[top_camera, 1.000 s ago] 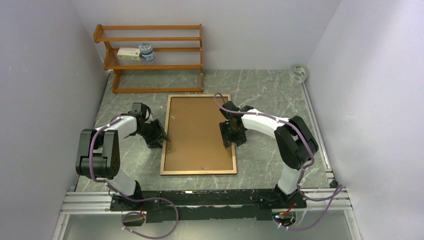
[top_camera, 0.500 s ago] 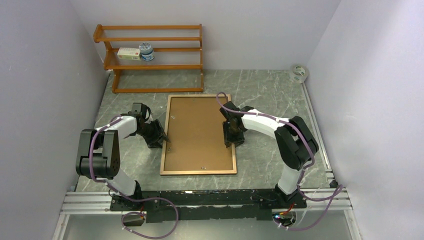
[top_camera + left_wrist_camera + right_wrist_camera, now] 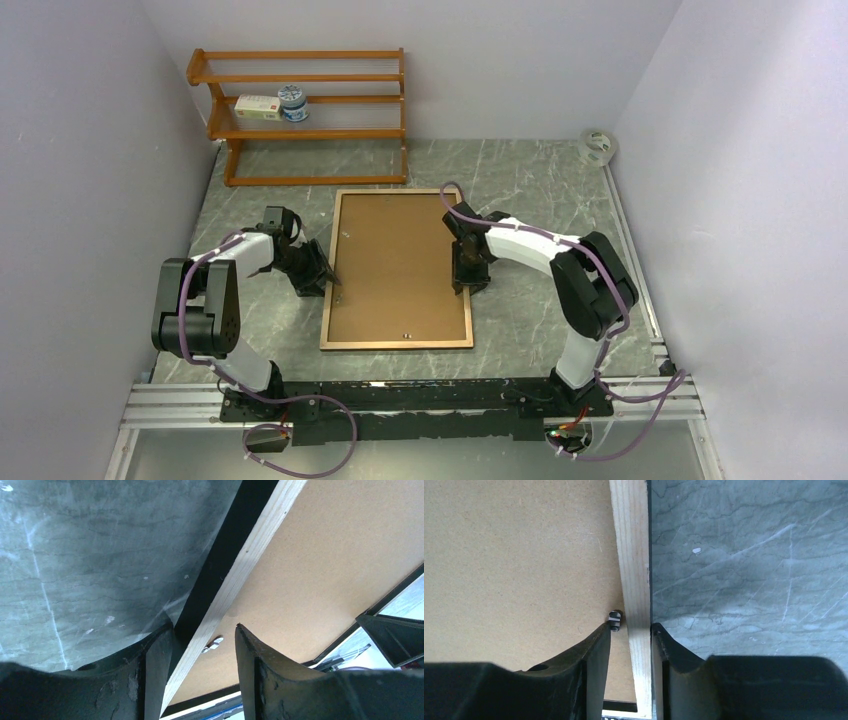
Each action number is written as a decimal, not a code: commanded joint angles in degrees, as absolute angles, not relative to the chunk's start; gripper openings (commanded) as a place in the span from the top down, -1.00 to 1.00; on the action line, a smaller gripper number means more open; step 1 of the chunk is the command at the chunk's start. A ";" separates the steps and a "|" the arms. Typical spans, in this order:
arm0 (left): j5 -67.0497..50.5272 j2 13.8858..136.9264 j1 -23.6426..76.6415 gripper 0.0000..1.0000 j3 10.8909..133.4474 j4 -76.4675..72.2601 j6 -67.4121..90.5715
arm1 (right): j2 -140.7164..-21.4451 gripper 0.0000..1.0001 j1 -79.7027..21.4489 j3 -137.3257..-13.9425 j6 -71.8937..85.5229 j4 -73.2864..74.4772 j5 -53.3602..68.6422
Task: Put the photo into the frame
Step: Install the photo frame at the center of the board.
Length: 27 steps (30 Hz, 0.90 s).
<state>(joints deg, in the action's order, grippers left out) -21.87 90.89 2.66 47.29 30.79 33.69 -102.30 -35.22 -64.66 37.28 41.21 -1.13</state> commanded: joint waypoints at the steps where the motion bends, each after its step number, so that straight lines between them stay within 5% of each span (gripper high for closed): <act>1: -21.83 91.46 2.81 -0.09 45.88 30.24 33.54 | -104.91 0.33 -35.26 -62.01 40.04 37.95 -4.33; 14: -22.72 91.24 2.81 -0.08 45.54 29.89 33.66 | -101.02 0.86 -34.87 -58.47 42.52 33.18 0.39; 20: -23.02 91.09 2.81 -0.10 45.44 29.92 33.77 | -100.68 0.02 -34.72 -58.62 44.48 31.88 0.91; 27: -22.66 90.79 2.81 -0.13 45.44 30.67 33.79 | -101.65 -0.12 -34.65 -60.82 46.46 33.98 -3.61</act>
